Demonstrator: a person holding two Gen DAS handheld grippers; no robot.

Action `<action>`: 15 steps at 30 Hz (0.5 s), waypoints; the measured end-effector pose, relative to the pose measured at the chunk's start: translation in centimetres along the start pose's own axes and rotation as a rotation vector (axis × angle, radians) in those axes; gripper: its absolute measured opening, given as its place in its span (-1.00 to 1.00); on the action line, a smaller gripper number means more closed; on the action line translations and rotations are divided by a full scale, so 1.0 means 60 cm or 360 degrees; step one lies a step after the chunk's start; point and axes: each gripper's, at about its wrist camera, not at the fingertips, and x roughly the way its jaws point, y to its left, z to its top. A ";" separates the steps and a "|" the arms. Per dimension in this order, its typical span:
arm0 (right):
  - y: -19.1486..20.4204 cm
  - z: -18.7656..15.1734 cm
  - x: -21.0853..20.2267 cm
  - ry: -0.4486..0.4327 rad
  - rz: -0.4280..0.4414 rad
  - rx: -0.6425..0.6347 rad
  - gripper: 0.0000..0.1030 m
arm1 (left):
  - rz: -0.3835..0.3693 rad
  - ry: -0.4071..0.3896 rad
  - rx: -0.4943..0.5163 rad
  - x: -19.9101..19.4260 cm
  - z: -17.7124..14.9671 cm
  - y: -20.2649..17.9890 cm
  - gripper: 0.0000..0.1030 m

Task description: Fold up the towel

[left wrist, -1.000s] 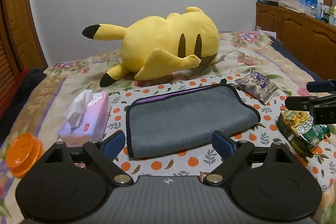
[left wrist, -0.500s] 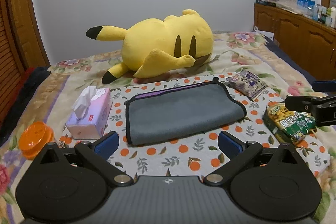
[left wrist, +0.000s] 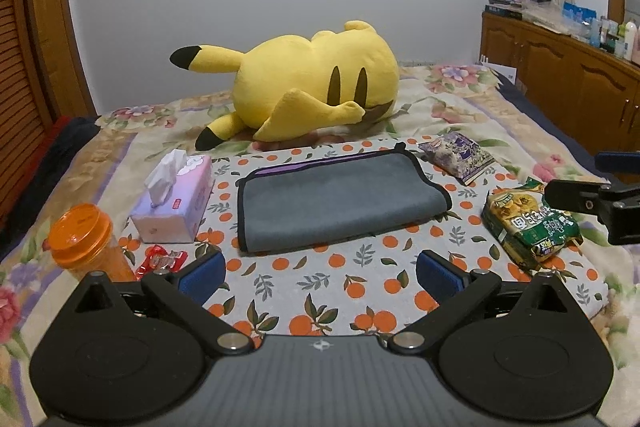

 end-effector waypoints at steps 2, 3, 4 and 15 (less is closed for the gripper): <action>0.004 -0.003 -0.008 -0.0006 0.0001 -0.0003 1.00 | 0.0006 -0.0005 0.0008 -0.009 -0.002 0.000 1.00; 0.005 -0.004 -0.012 -0.0009 0.0001 -0.0004 1.00 | 0.0007 -0.0008 0.0011 -0.013 -0.003 0.000 1.00; 0.007 -0.006 -0.016 -0.0013 0.0001 -0.0005 1.00 | 0.0005 -0.0011 0.0010 -0.018 -0.005 0.000 1.00; 0.014 -0.035 -0.043 -0.0012 -0.0010 0.0014 1.00 | -0.0001 -0.0037 0.0024 -0.062 -0.028 -0.009 1.00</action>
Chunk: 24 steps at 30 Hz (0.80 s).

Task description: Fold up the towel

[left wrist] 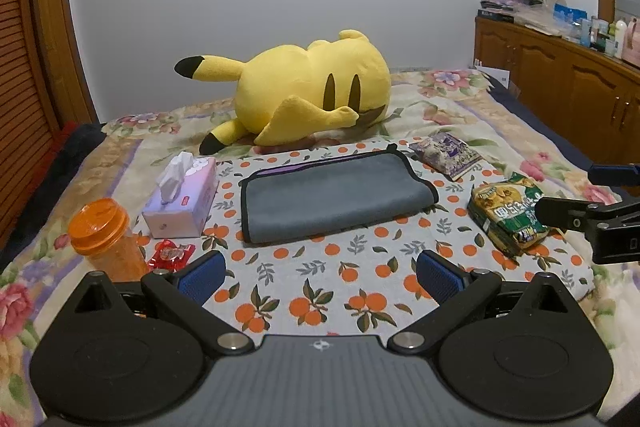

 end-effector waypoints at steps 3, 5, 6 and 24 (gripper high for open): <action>0.000 -0.011 -0.006 0.0006 -0.0001 0.0006 1.00 | -0.0006 0.0008 -0.0003 -0.008 -0.012 -0.003 1.00; 0.001 -0.018 -0.011 0.0013 0.0002 0.0012 1.00 | -0.0005 0.0016 -0.0006 -0.011 -0.021 -0.005 1.00; 0.001 -0.022 -0.013 0.0016 0.0002 0.0013 1.00 | -0.0004 0.0019 -0.0009 -0.014 -0.025 -0.005 1.00; 0.005 -0.053 -0.043 0.0028 -0.0011 0.0022 1.00 | 0.0015 0.0055 -0.0047 -0.035 -0.071 -0.007 1.00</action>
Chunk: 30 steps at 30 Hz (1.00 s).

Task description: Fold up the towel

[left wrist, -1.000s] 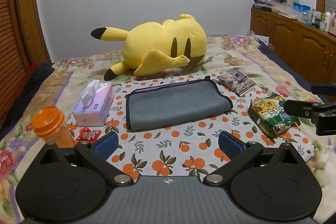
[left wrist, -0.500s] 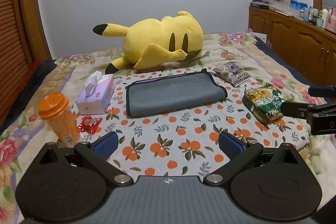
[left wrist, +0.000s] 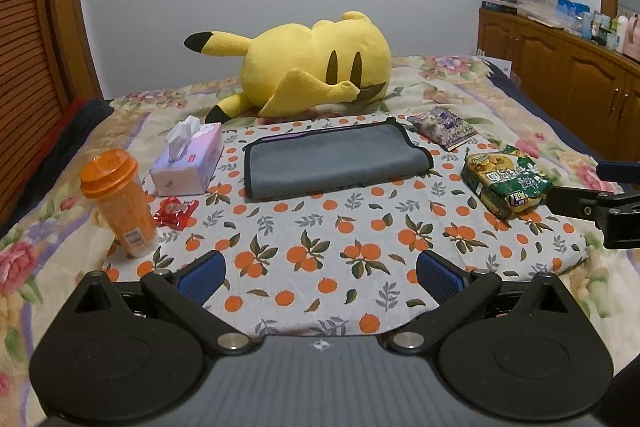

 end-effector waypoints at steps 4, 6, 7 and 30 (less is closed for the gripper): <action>-0.001 -0.007 -0.004 0.0002 0.0003 0.0017 1.00 | 0.0012 0.0012 -0.0005 0.000 -0.012 0.000 1.00; -0.001 -0.012 -0.004 0.0010 0.0005 0.0022 1.00 | 0.0015 0.0021 -0.0012 0.002 -0.018 0.001 1.00; -0.001 -0.015 -0.004 0.0015 0.0005 0.0021 1.00 | 0.0016 0.0027 -0.0017 0.003 -0.020 0.002 1.00; 0.019 -0.041 -0.014 0.0016 -0.0051 -0.0086 1.00 | 0.0027 0.0020 -0.0076 -0.014 -0.060 0.016 1.00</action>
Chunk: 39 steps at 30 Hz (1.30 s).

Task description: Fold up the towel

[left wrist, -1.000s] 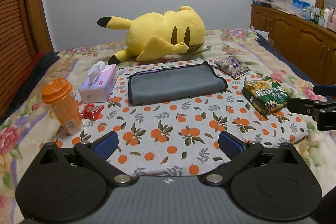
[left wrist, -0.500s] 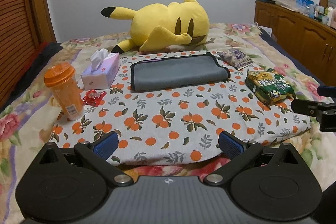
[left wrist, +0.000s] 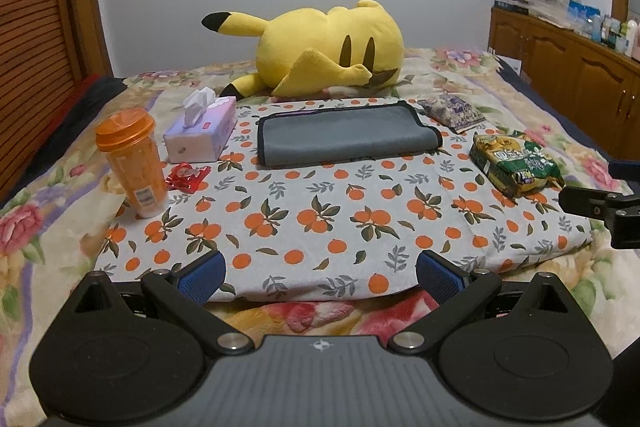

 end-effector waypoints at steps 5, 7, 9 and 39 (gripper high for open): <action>-0.002 -0.001 -0.005 -0.0008 -0.0009 0.0020 1.00 | 0.0015 -0.0021 -0.0024 -0.001 -0.002 0.003 1.00; -0.002 -0.002 -0.006 -0.0013 -0.0010 0.0019 1.00 | 0.0031 -0.0029 -0.0019 0.000 -0.002 0.002 1.00; -0.004 -0.002 -0.006 -0.0015 -0.0012 0.0023 1.00 | 0.0030 -0.0031 -0.0021 0.000 -0.002 0.002 1.00; -0.012 -0.001 -0.018 -0.0137 -0.0048 0.0066 1.00 | 0.0059 -0.0266 -0.0018 -0.038 0.003 0.003 1.00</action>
